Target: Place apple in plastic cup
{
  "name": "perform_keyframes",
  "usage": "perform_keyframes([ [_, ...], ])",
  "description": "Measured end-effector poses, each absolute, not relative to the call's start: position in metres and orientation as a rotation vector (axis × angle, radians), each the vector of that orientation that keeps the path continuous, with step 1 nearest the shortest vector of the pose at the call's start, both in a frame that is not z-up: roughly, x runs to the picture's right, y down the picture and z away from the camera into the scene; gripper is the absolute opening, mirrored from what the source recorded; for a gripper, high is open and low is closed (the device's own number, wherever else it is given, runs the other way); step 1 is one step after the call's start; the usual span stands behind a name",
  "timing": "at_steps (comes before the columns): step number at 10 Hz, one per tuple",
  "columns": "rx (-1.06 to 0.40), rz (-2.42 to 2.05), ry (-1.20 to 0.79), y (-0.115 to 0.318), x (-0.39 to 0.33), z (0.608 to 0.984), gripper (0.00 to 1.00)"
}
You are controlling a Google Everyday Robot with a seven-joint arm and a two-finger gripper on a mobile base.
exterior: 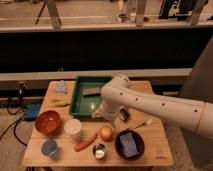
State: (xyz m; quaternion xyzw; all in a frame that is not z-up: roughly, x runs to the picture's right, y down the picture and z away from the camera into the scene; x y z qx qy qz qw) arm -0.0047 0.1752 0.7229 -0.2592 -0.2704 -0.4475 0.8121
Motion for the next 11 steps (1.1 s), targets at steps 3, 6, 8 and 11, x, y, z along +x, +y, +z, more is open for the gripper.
perform_keyframes([
  [3, -0.492, -1.207, -0.702, 0.180, -0.014, 0.730, 0.80],
  [6, -0.419, -1.299, -0.759, 0.184, -0.011, 0.743, 0.80],
  [8, -0.395, -1.296, -0.754, 0.187, -0.004, 0.754, 0.80],
  [11, -0.403, -1.306, -0.735, 0.194, -0.001, 0.779, 0.80],
])
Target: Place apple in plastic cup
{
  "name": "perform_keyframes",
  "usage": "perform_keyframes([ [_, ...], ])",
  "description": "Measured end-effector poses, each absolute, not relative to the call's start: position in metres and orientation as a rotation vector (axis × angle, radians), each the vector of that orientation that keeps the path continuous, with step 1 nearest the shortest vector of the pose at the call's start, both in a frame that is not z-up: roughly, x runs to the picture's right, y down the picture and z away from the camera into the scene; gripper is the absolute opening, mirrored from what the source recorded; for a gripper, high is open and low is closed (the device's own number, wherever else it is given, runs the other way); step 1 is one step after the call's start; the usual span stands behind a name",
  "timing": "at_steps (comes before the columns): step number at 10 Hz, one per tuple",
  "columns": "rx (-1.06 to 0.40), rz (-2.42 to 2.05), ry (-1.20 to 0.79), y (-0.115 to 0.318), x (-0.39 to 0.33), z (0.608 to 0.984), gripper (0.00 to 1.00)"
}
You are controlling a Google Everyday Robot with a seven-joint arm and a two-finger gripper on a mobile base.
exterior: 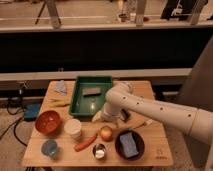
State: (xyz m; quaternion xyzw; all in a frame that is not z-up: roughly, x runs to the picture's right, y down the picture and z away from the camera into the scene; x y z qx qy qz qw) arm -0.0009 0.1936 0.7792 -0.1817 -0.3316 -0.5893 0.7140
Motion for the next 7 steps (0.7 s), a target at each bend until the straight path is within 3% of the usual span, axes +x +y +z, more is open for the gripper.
perform_keyframes([
  [4, -0.478, -1.351, -0.721, 0.212, 0.011, 0.807, 0.80],
  [7, -0.497, -1.352, -0.718, 0.223, 0.032, 0.792, 0.80],
])
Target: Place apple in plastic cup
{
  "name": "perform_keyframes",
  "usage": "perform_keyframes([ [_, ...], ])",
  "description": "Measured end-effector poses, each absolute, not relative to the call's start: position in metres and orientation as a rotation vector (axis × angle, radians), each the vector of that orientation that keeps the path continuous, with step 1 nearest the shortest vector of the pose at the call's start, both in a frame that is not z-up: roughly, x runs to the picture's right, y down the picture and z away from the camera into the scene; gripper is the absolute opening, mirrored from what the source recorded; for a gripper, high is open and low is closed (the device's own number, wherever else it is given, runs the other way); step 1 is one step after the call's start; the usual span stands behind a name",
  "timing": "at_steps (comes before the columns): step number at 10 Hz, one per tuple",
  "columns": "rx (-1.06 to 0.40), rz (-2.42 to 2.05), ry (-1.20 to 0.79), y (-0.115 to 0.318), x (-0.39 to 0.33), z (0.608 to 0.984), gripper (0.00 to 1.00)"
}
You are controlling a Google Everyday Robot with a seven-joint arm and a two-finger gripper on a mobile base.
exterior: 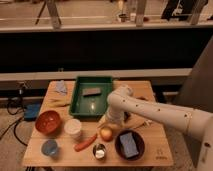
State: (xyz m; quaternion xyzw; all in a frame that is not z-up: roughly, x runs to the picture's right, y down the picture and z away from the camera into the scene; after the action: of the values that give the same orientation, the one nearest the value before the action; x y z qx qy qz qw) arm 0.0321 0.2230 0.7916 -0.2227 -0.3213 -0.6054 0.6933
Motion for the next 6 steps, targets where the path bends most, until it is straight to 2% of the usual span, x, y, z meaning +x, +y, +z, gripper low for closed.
perform_keyframes([
  [6, -0.530, -1.387, -0.793, 0.248, 0.018, 0.771, 0.80],
])
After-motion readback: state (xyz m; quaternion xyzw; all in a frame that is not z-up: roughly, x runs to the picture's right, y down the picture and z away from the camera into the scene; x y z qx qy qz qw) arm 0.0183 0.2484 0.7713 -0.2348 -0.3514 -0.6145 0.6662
